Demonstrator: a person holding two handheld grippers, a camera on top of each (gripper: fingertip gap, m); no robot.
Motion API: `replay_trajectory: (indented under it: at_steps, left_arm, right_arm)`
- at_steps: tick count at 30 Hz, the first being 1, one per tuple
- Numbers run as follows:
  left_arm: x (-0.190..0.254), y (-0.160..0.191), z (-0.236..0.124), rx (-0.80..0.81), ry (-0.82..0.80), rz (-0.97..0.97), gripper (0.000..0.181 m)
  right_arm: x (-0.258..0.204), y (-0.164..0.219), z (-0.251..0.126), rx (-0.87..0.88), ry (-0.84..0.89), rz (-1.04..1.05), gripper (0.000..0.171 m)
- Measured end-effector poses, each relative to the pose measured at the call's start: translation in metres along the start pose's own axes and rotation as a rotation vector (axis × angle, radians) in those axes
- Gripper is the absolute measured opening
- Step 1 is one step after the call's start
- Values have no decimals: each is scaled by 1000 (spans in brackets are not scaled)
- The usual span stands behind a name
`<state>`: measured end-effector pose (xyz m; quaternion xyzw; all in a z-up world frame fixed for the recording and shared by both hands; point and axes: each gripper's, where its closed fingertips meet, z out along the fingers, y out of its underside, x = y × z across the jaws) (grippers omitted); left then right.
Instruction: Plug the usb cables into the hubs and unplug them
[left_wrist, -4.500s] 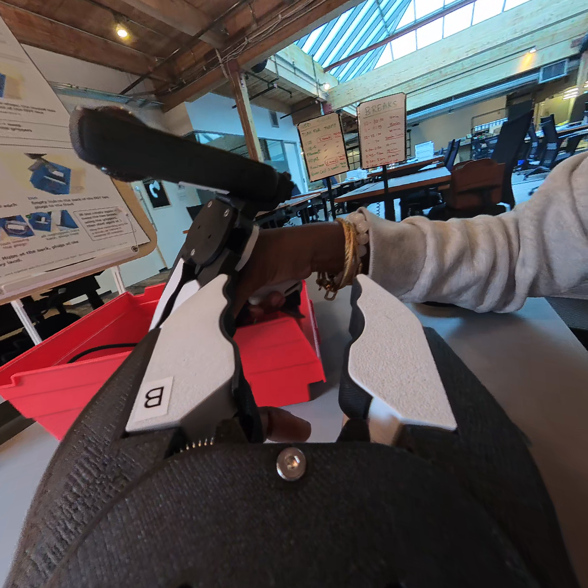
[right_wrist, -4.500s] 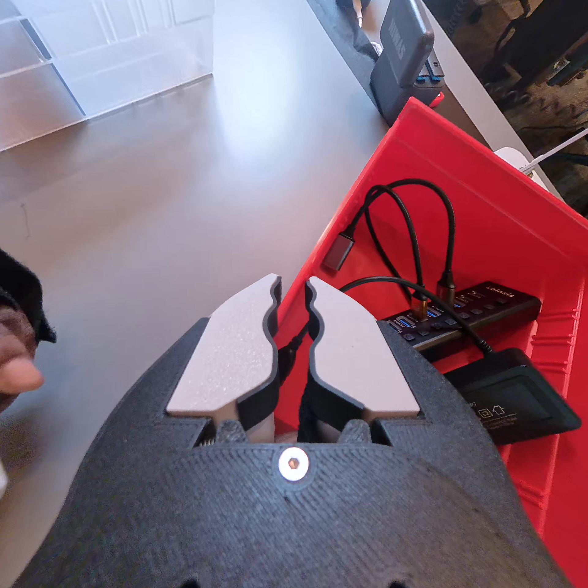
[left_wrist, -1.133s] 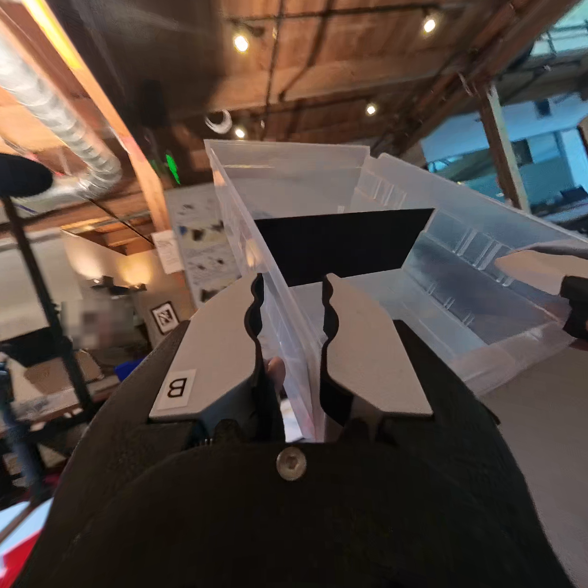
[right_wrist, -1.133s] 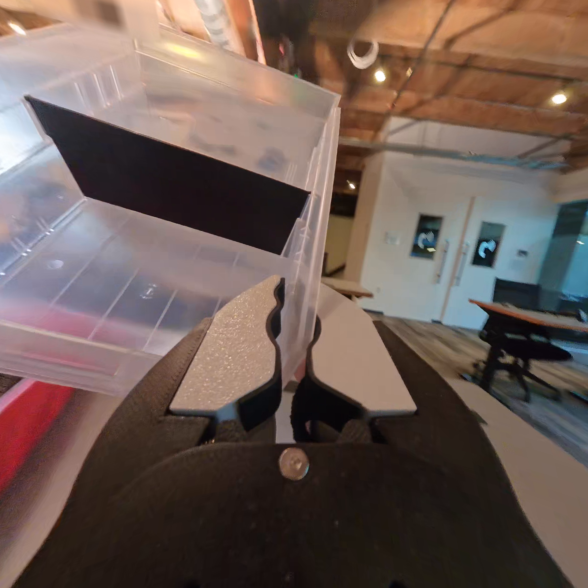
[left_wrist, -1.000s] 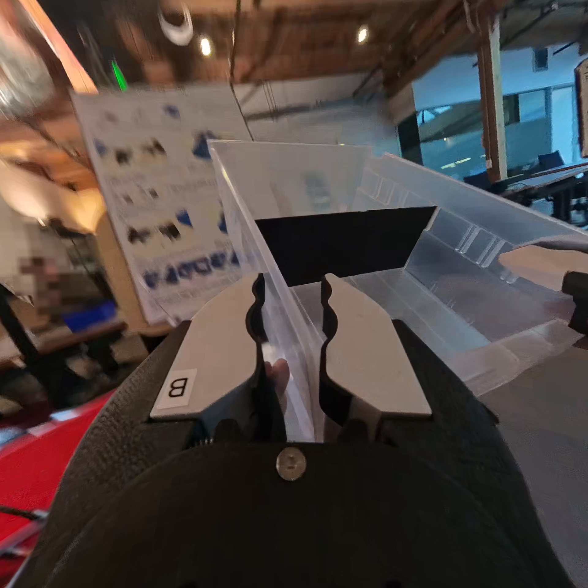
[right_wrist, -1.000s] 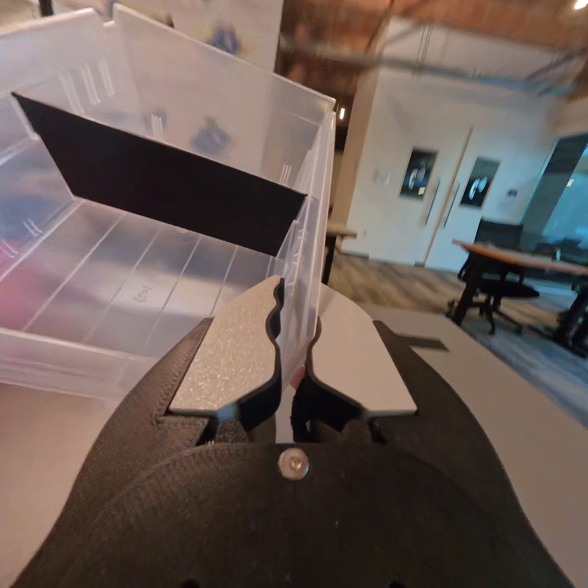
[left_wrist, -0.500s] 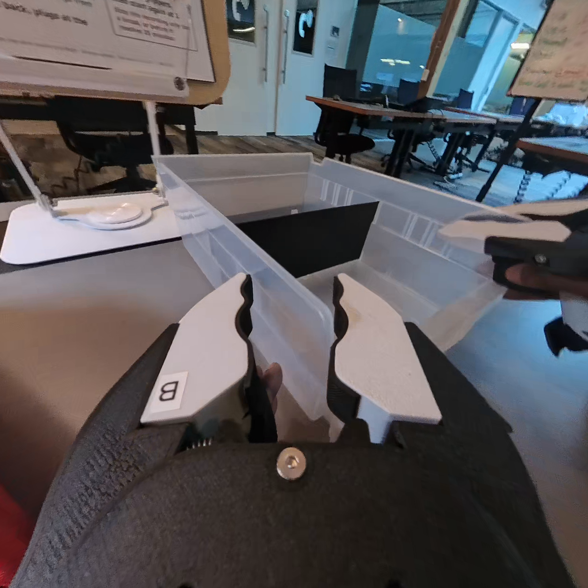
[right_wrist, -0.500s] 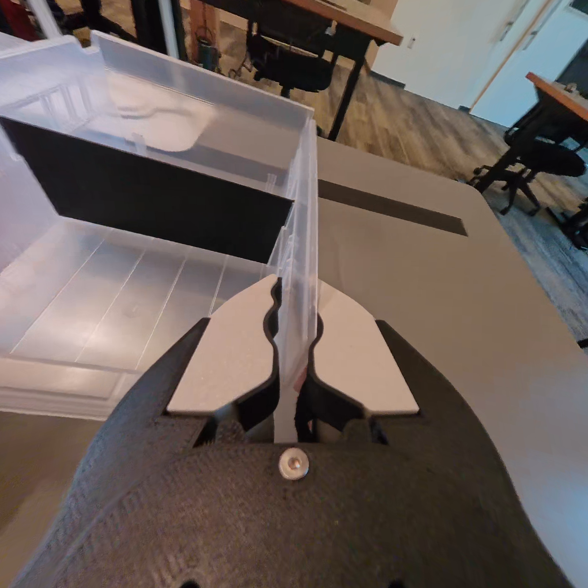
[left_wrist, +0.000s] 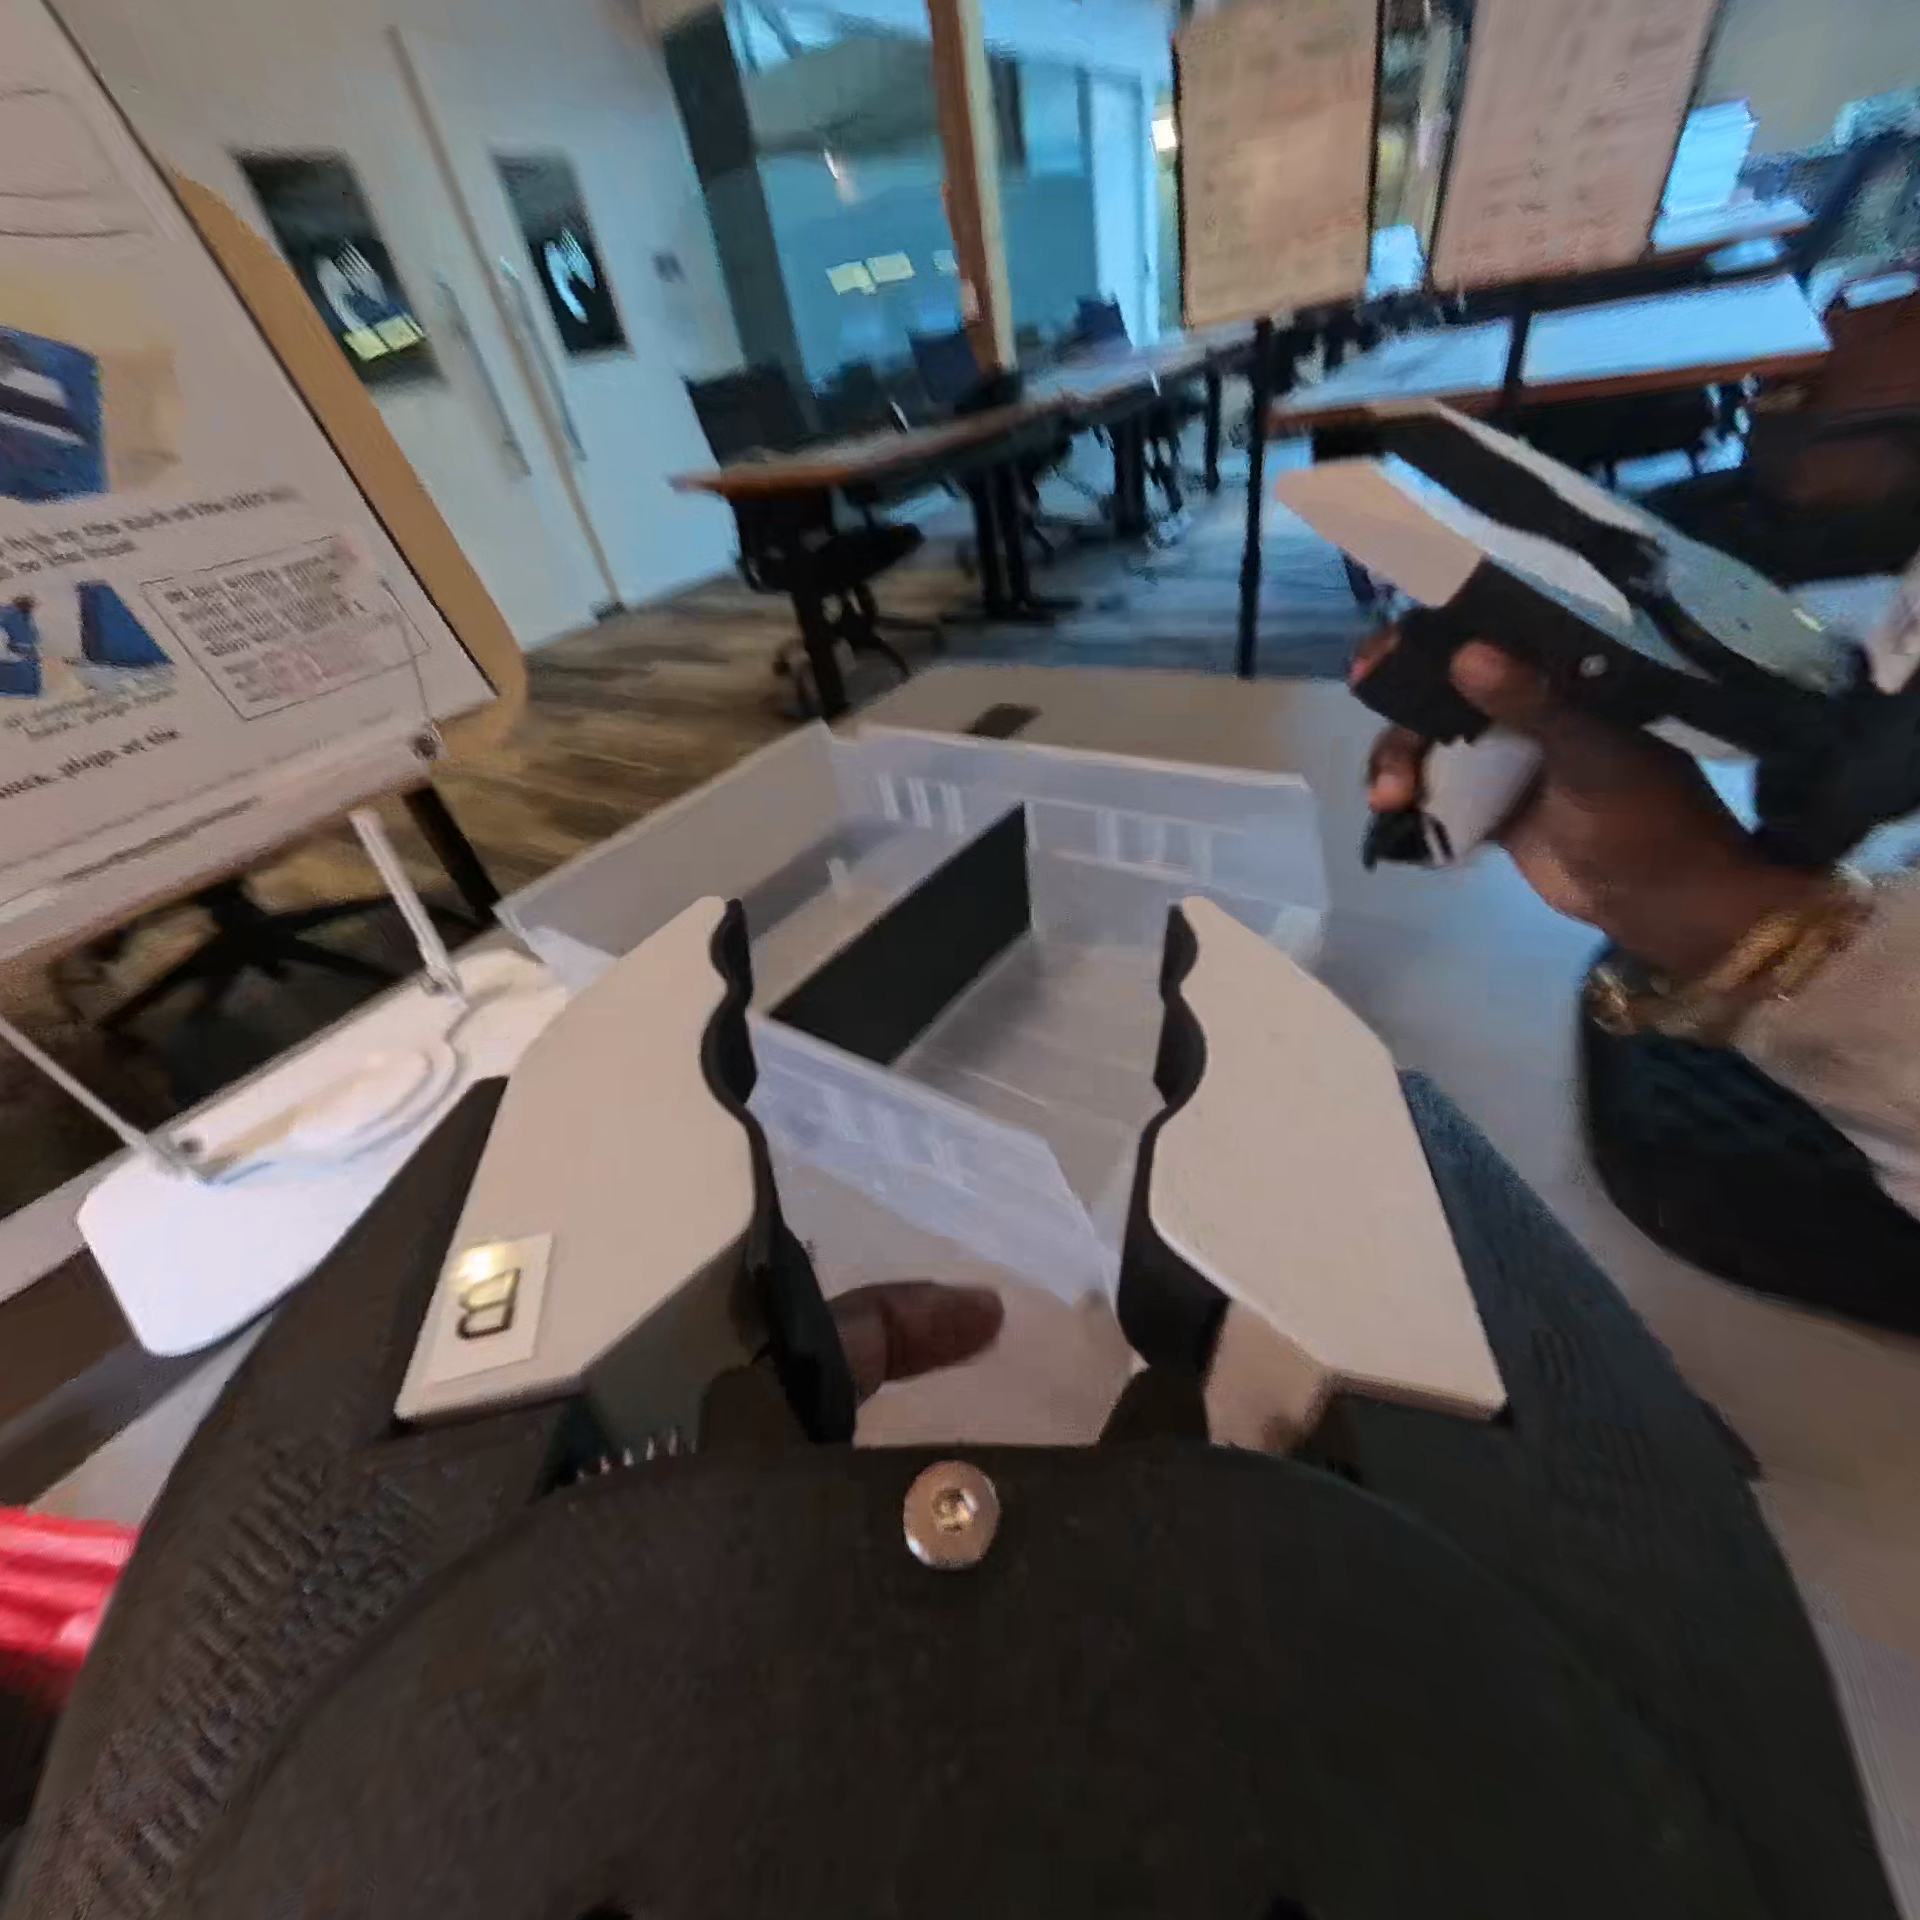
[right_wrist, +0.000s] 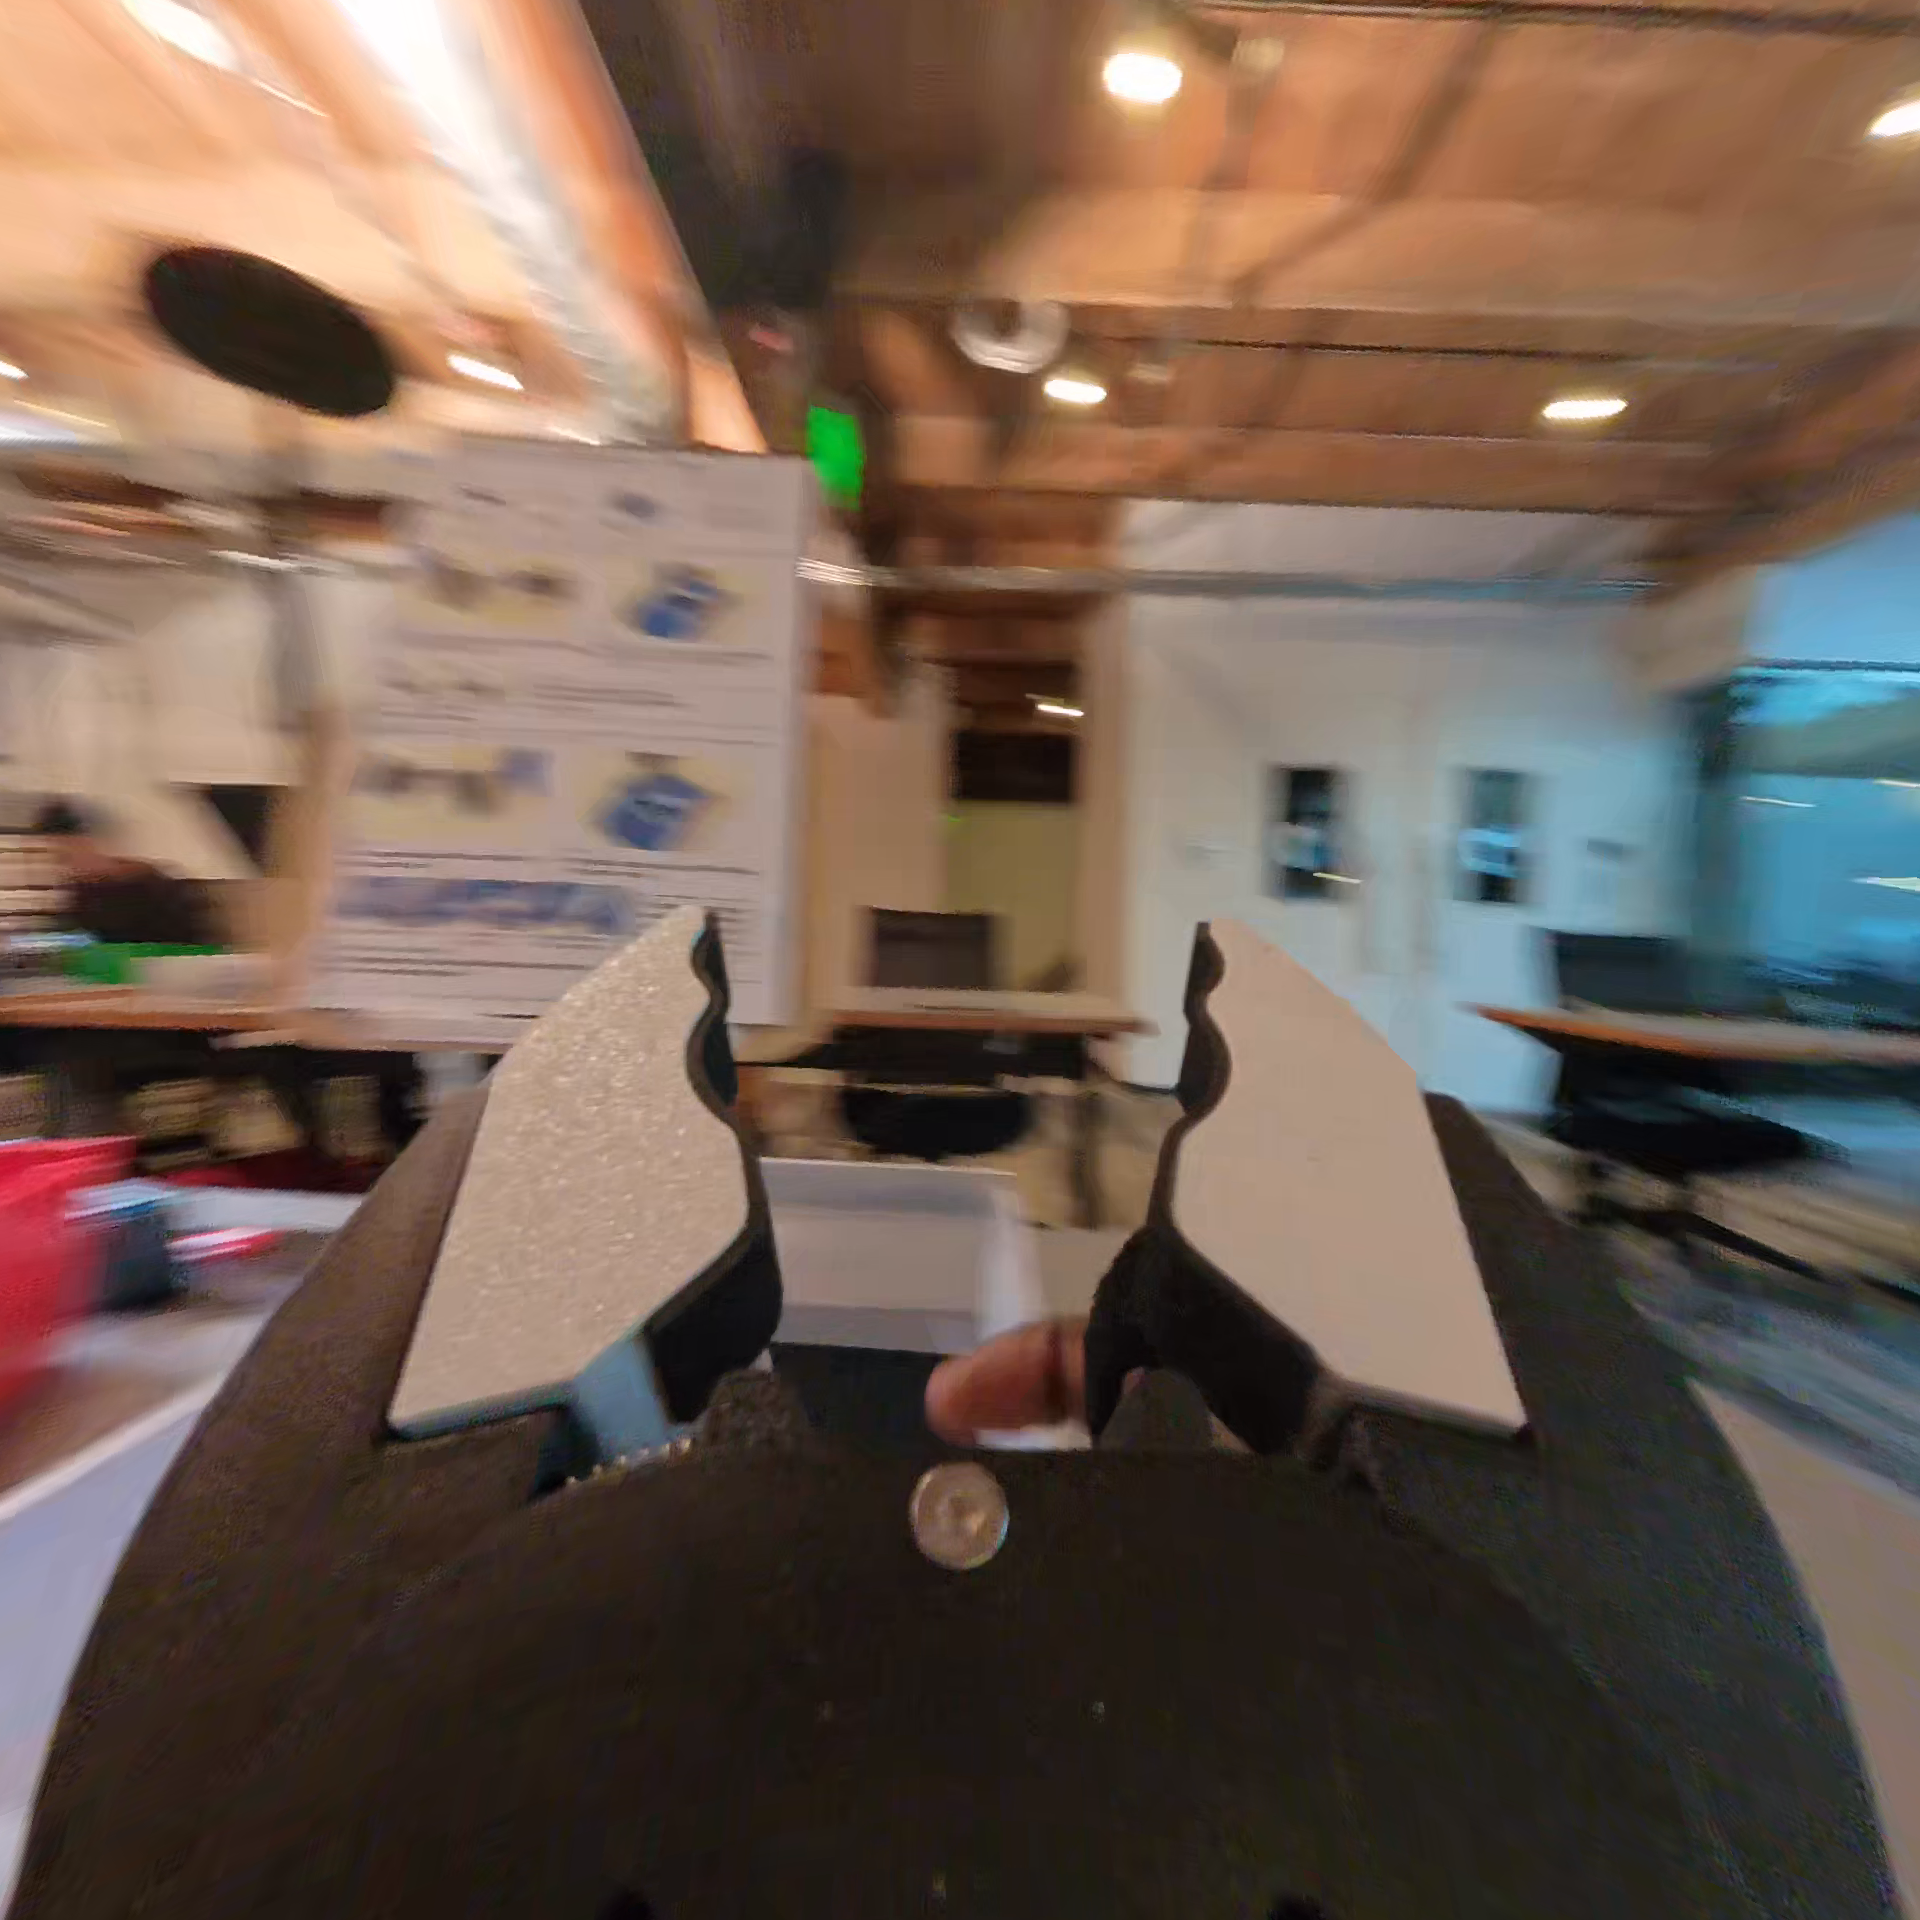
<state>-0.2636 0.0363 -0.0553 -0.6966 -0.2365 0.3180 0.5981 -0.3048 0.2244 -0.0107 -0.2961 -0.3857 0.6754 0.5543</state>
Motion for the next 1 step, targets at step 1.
replay_trajectory:
  at_steps: [1]
  left_arm:
    - [2, 7, -11, -65, 26, 0, 80]
  right_arm:
    - [-28, -3, -2, 6, -155, 48, 77]
